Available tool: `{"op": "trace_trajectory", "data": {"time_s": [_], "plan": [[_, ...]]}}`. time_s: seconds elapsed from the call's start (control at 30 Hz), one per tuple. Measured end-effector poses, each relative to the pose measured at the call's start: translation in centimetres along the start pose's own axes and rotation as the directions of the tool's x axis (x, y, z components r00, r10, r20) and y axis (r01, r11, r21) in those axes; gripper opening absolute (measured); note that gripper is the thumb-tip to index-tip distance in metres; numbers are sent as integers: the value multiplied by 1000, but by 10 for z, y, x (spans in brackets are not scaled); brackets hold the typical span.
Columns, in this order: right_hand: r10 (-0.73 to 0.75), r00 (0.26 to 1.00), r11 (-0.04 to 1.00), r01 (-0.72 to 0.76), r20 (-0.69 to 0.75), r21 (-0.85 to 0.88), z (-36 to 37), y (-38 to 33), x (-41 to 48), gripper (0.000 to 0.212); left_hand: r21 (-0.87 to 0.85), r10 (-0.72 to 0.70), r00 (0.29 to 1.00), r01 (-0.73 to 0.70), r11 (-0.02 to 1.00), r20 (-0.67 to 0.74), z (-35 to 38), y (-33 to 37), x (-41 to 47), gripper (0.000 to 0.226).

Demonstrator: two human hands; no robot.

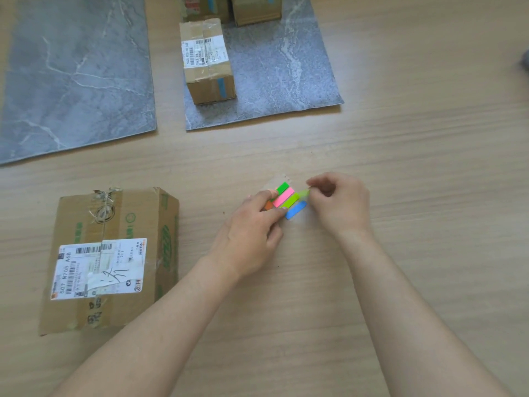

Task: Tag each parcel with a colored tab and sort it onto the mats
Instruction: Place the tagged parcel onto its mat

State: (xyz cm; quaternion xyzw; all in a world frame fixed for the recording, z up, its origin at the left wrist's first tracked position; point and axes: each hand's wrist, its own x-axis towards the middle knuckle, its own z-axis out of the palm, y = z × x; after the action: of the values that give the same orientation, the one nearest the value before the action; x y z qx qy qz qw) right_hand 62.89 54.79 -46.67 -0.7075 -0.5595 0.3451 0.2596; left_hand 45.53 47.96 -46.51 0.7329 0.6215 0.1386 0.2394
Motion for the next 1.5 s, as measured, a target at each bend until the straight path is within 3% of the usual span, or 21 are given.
{"op": "trace_trajectory", "data": {"time_s": [0.07, 0.1, 0.17, 0.23, 0.27, 0.33, 0.37, 0.4, 0.47, 0.53, 0.7, 0.83, 1.03, 1.2, 1.4, 1.5], "plan": [[238, 950, 949, -184, -201, 255, -7, 3, 0, 16, -24, -20, 1000, 20, 1000, -6, -2, 3, 2, 47], [312, 918, 902, -206, -244, 380, -10, 2, -2, 15, -37, -31, 1000, 31, 999, -3, -2, 5, 4, 46], [277, 926, 865, -122, -258, 487, -13, -7, -14, 20, -82, -71, 997, 72, 994, 6, -5, 9, 6, 36], [162, 965, 826, -18, -207, 564, -12, -20, -31, 25, -294, -176, 983, 154, 943, -50, -10, 18, 6, 22], [106, 978, 792, 25, -178, 610, -11, -27, -41, 26, -471, -292, 954, 226, 853, -71, -16, 24, 5, 17], [-8, 989, 763, 104, -151, 638, -6, -37, -59, 27, -808, -511, 858, 331, 488, 42, -32, 35, -3, 14], [-65, 988, 766, 142, -143, 626, -4, -40, -68, 27, -897, -547, 828, 331, 295, 125, -41, 39, -9, 17], [-122, 984, 770, 178, -132, 613, -1, -43, -76, 27, -934, -550, 816, 317, 164, 181, -50, 41, -16, 21], [-239, 964, 772, 259, -113, 580, 3, -49, -94, 27, -956, -526, 820, 291, 40, 227, -66, 42, -34, 22], [-340, 934, 771, 343, -108, 537, 6, -55, -114, 28, -962, -502, 832, 273, -5, 238, -79, 41, -54, 16], [-517, 854, 758, 488, -59, 433, 17, -66, -169, 21, -972, -499, 846, 234, 30, 188, -96, 19, -122, 16], [-426, 901, 814, 423, -87, 398, 30, -73, -220, 23, -939, -549, 836, 206, 277, 21, -98, -3, -188, 12], [-418, 908, 856, 398, -12, 330, 56, -89, -269, 25, -850, -541, 832, 193, 490, -123, -91, -36, -265, 14], [-534, 843, 835, 511, 72, 204, 87, -94, -272, 33, -810, -580, 793, 211, 547, -186, -74, -63, -280, 9], [-605, 745, 775, 632, 279, -6, 119, -78, -249, 43, -815, -629, 744, 209, 540, -226, -50, -77, -265, 7], [-647, 704, 732, 681, 293, -22, 124, -66, -247, 47, -832, -660, 711, 197, 519, -243, -39, -81, -259, 7]]}}
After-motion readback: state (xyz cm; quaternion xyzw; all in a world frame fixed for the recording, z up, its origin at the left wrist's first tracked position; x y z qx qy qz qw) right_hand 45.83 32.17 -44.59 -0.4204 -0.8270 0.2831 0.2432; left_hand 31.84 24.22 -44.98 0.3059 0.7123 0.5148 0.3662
